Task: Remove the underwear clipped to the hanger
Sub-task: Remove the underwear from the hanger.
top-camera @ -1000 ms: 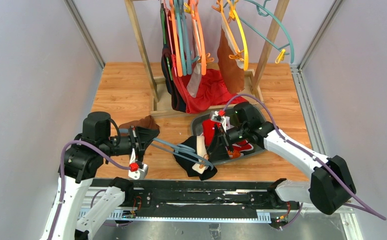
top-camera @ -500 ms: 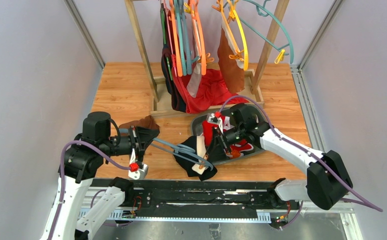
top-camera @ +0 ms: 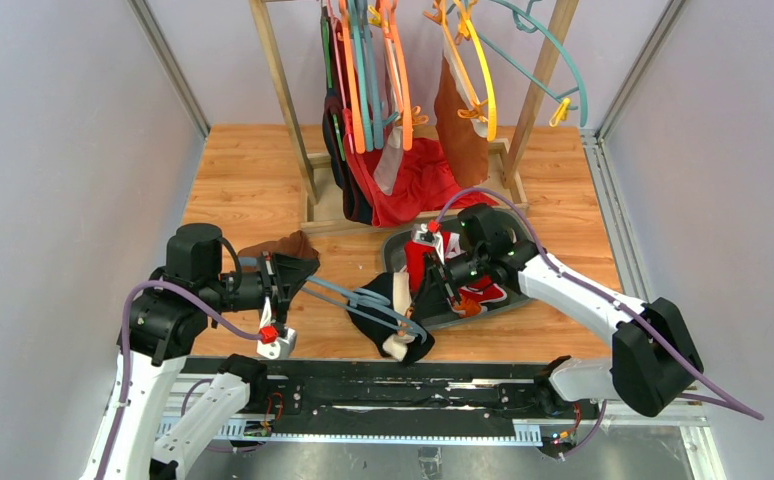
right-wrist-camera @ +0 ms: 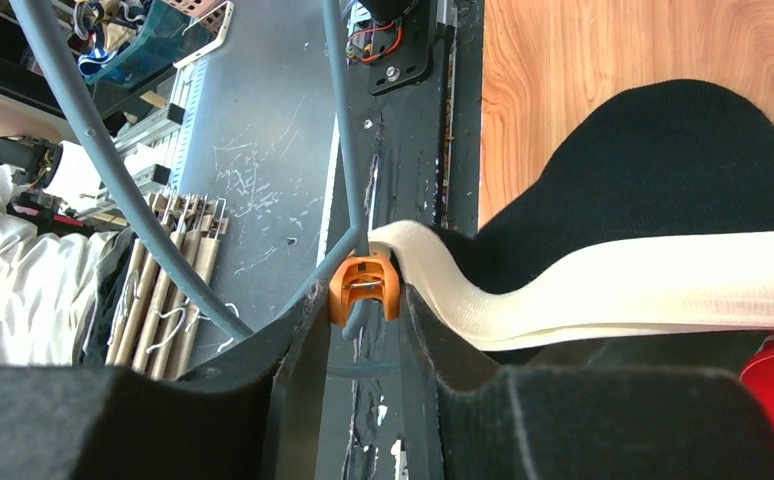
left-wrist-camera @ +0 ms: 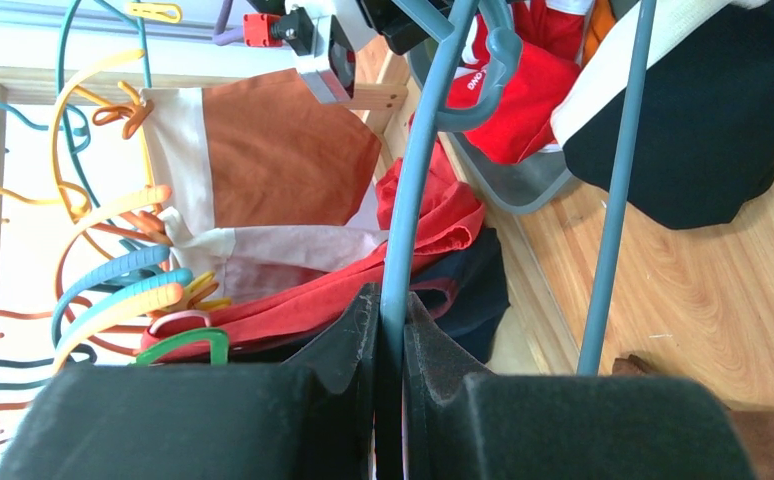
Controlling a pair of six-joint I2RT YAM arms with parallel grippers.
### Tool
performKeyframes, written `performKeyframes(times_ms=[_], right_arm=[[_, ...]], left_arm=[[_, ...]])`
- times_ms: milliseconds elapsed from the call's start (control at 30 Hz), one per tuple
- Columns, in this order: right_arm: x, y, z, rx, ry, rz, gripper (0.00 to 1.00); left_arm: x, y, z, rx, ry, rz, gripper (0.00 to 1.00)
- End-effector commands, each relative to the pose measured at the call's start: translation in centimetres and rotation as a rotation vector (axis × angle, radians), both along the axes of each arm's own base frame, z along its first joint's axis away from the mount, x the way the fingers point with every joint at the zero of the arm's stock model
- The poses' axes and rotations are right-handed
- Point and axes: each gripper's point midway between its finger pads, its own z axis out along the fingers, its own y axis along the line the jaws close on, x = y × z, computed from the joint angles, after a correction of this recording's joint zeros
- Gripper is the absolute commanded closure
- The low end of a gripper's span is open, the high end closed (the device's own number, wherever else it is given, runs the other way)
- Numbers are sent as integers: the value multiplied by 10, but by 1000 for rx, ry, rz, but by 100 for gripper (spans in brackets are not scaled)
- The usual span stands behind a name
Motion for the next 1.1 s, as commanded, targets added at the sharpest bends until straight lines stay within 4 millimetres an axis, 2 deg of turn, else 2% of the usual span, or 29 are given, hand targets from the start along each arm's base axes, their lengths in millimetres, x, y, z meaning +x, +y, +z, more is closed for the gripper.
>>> performKeyframes(times_ms=[0, 167, 500, 633, 800, 867, 967, 1067], right_arm=[[-3, 5, 14, 38, -49, 35, 82], [-2, 4, 13, 33, -67, 29, 93], [-7, 2, 7, 16, -95, 49, 88], [-7, 3, 9, 16, -106, 52, 76], [-5, 1, 21, 23, -160, 57, 47], [-4, -1, 27, 29, -190, 53, 40], [0, -6, 35, 41, -228, 33, 33], [4, -11, 43, 57, -262, 8, 32]], left_arm=[[0, -3, 5, -11, -38, -19, 100], [0, -2, 8, -13, -44, -15, 100], [1, -1, 11, -12, -49, -6, 100], [1, -1, 11, -15, -45, -3, 100], [1, 0, 8, -11, -35, 8, 100], [1, 1, 7, -12, -29, 11, 100], [2, 2, 5, -12, -18, 23, 100], [3, 3, 3, -10, -6, 34, 100]])
